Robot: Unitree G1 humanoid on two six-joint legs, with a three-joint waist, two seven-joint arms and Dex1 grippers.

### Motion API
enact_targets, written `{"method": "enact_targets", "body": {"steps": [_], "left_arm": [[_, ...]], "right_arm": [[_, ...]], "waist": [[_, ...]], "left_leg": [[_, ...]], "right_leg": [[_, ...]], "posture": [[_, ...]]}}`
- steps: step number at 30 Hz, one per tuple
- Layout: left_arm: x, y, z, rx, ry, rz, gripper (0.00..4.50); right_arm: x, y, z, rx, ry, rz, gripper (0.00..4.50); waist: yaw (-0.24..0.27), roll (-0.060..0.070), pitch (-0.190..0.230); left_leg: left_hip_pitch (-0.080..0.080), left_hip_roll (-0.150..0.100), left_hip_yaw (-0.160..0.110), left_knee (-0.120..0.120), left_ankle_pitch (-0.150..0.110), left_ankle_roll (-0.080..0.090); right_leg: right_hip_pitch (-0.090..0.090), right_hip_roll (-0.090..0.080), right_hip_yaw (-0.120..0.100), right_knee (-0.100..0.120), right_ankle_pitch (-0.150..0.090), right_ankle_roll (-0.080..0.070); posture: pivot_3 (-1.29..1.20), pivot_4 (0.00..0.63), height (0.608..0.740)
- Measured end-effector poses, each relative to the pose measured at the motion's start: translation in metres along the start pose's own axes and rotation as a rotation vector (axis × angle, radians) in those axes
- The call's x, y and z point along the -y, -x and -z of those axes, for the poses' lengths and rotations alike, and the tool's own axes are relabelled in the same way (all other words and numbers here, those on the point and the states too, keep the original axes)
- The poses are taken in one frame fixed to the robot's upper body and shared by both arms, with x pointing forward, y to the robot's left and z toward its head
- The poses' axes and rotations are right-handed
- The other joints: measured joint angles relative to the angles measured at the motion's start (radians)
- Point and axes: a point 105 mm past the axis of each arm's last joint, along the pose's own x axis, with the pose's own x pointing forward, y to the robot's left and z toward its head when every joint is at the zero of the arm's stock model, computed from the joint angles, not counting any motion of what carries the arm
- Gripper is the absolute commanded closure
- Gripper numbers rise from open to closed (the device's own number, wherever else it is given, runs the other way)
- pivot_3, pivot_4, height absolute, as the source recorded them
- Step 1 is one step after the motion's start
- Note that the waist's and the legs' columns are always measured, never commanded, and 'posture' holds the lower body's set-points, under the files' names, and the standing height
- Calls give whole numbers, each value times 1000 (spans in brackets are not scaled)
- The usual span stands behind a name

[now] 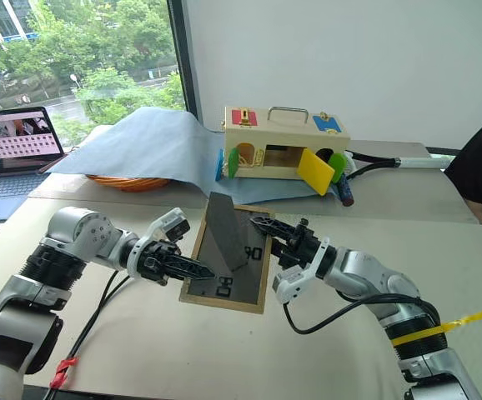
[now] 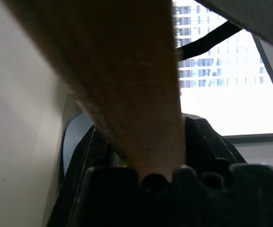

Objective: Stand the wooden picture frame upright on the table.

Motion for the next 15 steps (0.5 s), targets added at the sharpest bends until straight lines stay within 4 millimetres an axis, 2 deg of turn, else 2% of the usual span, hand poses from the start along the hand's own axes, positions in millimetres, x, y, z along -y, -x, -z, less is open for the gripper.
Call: {"method": "enact_targets", "body": {"steps": [9,12,15], "left_arm": [[5,4,-1,20,-3,15,3348],[9,12,8,30,-24,17,3348],[8,21,25,47,-36,27,3348]], "right_arm": [[3,0,0,19,-58,11,3088],[5,-7,-5,49,-91,-6,3087],[3,-16,-17,96,-163,-38,3068]], "waist": [[-9,0,0],[-24,0,1],[-33,0,1]], "left_leg": [[0,0,-1,8,0,0],[0,0,-1,8,0,1],[0,0,-1,7,-1,1]], "right_leg": [[0,0,0,7,0,0],[1,0,0,7,0,0],[1,0,0,7,0,0]], "posture": [[0,150,670],[0,150,670],[0,150,670]]}}
